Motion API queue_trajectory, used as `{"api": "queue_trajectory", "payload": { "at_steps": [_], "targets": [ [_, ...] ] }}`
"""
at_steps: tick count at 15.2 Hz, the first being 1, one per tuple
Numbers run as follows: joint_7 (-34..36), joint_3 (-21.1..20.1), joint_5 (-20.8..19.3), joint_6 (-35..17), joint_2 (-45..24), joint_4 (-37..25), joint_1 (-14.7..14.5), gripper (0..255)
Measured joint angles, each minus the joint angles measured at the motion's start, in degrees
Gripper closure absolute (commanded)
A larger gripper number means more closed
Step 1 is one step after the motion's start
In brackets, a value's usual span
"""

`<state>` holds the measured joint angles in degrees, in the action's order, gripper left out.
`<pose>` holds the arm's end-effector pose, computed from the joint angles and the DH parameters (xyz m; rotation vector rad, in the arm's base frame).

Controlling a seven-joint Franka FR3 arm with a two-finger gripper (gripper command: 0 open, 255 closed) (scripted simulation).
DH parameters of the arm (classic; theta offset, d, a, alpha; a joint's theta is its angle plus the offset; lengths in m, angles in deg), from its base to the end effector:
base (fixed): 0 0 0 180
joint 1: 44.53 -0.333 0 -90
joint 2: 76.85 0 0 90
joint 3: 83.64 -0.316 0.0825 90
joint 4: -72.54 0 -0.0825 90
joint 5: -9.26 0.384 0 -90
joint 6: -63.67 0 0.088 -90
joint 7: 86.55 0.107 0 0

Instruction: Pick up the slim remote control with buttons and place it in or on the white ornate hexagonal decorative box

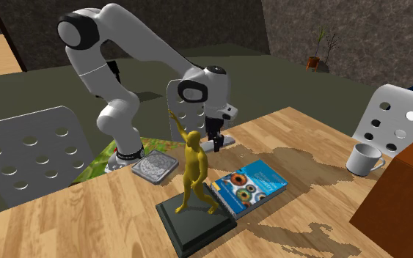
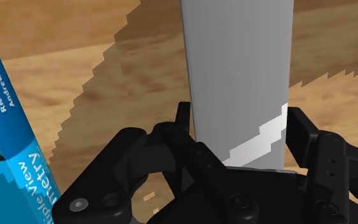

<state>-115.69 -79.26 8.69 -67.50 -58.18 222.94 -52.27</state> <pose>0.4047 0.0246 0.3565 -2.9932 -0.8899 0.0102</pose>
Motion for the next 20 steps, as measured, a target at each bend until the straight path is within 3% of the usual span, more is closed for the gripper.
{"api": "queue_trajectory", "payload": {
  "at_steps": [20],
  "targets": [
    [0.7,-0.7,-0.2,17.6,7.5,-10.1,0.0,255]
  ]
}}
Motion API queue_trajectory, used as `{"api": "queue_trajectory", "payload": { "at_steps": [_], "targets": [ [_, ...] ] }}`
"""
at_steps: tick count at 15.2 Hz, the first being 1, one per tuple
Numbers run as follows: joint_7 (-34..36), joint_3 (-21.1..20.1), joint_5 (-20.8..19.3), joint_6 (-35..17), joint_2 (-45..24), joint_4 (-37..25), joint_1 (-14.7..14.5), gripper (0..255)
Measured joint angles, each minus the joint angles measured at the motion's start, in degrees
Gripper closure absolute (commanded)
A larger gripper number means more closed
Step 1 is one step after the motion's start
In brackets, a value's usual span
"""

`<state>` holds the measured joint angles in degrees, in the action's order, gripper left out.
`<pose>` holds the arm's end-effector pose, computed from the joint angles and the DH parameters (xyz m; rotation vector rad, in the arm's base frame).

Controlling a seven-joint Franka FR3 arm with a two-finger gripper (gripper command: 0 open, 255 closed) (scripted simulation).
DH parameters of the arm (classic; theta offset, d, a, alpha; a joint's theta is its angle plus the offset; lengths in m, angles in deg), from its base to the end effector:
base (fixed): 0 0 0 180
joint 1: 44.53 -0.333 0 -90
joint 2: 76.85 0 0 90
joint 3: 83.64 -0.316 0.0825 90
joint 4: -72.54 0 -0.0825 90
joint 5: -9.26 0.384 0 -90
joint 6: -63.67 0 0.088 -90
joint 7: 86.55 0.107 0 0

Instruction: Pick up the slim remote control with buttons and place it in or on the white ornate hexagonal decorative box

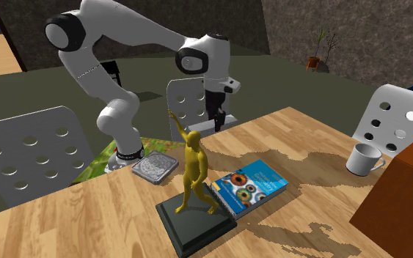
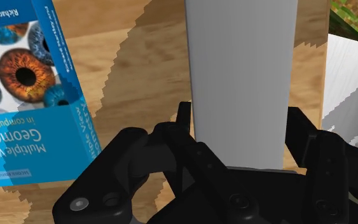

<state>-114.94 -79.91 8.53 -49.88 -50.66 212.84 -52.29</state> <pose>0.4050 0.0267 0.4631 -2.9933 -0.8897 0.0106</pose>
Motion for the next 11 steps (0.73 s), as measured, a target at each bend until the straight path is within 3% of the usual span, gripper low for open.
{"api": "queue_trajectory", "payload": {
  "at_steps": [6,11],
  "targets": [
    [0.0,-0.1,0.0,4.6,0.9,-3.6,0.0,255],
    [-2.8,2.1,-1.9,7.8,9.7,1.9,1.9,255]
  ]
}}
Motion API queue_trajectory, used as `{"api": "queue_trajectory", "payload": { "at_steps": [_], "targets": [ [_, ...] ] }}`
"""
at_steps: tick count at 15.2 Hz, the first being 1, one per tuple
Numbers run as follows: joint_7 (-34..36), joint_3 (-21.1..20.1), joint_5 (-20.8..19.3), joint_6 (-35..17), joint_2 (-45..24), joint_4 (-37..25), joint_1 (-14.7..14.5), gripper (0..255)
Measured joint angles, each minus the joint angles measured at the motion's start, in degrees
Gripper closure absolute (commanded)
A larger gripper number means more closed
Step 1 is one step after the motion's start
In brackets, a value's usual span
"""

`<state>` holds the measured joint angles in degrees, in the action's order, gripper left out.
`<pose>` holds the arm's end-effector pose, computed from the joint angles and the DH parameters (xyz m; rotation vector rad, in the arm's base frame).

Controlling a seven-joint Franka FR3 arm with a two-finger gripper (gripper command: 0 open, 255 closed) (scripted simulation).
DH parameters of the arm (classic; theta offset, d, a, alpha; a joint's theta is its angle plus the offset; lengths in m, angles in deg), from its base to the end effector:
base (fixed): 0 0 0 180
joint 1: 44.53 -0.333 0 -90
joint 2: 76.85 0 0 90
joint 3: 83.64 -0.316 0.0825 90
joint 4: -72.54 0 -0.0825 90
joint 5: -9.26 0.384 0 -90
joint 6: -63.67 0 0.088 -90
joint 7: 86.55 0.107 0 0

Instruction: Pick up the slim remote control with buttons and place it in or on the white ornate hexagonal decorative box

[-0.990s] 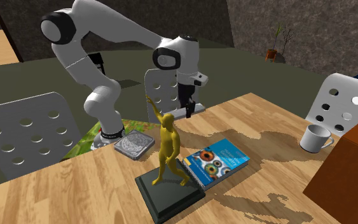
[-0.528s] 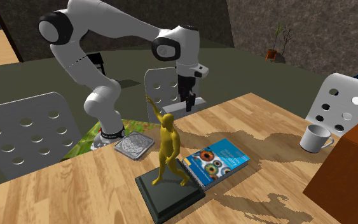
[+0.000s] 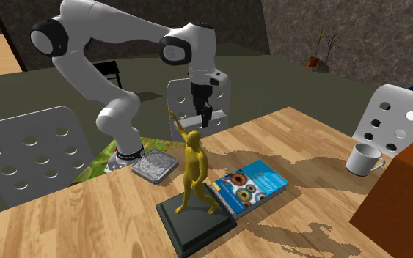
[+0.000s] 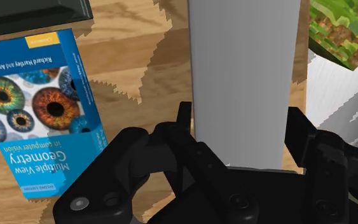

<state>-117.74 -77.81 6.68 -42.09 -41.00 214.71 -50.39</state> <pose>0.3611 -0.0064 0.4996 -2.9938 -0.8884 0.0113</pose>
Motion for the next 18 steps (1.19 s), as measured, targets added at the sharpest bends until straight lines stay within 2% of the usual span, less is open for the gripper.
{"api": "queue_trajectory", "payload": {
  "at_steps": [7,14,18],
  "targets": [
    [-6.0,4.7,-4.7,5.9,13.7,7.6,4.5,255],
    [-13.7,10.9,-11.3,12.6,25.9,12.6,10.6,255],
    [-14.7,12.2,-12.8,11.7,27.3,15.0,11.7,255]
  ]
}}
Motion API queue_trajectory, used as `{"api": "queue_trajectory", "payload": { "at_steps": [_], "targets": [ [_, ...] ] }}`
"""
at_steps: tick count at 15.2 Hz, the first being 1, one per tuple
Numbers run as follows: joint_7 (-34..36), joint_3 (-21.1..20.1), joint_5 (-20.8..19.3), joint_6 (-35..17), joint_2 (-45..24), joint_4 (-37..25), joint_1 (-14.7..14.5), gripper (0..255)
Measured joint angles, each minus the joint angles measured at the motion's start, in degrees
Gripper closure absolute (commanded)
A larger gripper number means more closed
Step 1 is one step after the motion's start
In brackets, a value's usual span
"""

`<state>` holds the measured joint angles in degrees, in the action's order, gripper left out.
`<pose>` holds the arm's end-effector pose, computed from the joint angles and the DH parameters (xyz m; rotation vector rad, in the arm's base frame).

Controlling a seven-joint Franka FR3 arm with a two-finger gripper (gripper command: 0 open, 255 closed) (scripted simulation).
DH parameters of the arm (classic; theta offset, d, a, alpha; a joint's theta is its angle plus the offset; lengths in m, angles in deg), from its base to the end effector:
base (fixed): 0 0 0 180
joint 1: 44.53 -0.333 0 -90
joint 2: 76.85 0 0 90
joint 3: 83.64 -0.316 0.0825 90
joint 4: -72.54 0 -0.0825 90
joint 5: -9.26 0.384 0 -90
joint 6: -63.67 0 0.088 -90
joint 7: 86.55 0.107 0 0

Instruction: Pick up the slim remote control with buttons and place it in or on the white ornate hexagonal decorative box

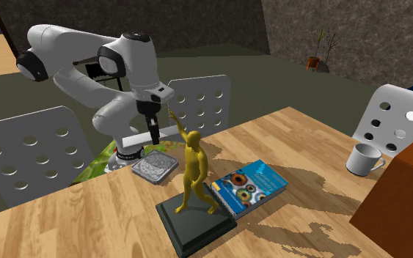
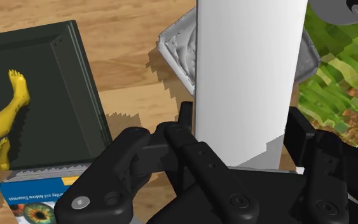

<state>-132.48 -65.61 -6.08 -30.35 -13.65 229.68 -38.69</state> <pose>0.2112 -0.1265 0.4832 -2.9930 -0.8894 0.0112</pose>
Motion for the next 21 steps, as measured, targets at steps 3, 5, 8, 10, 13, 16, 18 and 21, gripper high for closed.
{"api": "queue_trajectory", "payload": {
  "at_steps": [3,5,8,10,13,16,18,21],
  "targets": [
    [0.0,0.6,-0.7,-1.8,0.7,2.6,0.5,255],
    [0.0,1.2,-1.3,-3.3,0.7,4.0,0.8,255],
    [0.0,1.9,-2.0,-5.5,0.6,6.3,1.2,255],
    [0.0,2.5,-2.6,-7.0,0.6,7.7,1.5,255],
    [0.0,2.5,-2.7,-7.3,0.6,8.1,1.5,255],
    [0.0,2.5,-2.7,-7.4,0.6,8.1,1.5,255],
    [0.0,2.6,-2.7,-7.4,0.6,8.1,1.5,0],
    [0.0,2.6,-2.7,-7.4,0.6,8.1,1.5,0]
  ]
}}
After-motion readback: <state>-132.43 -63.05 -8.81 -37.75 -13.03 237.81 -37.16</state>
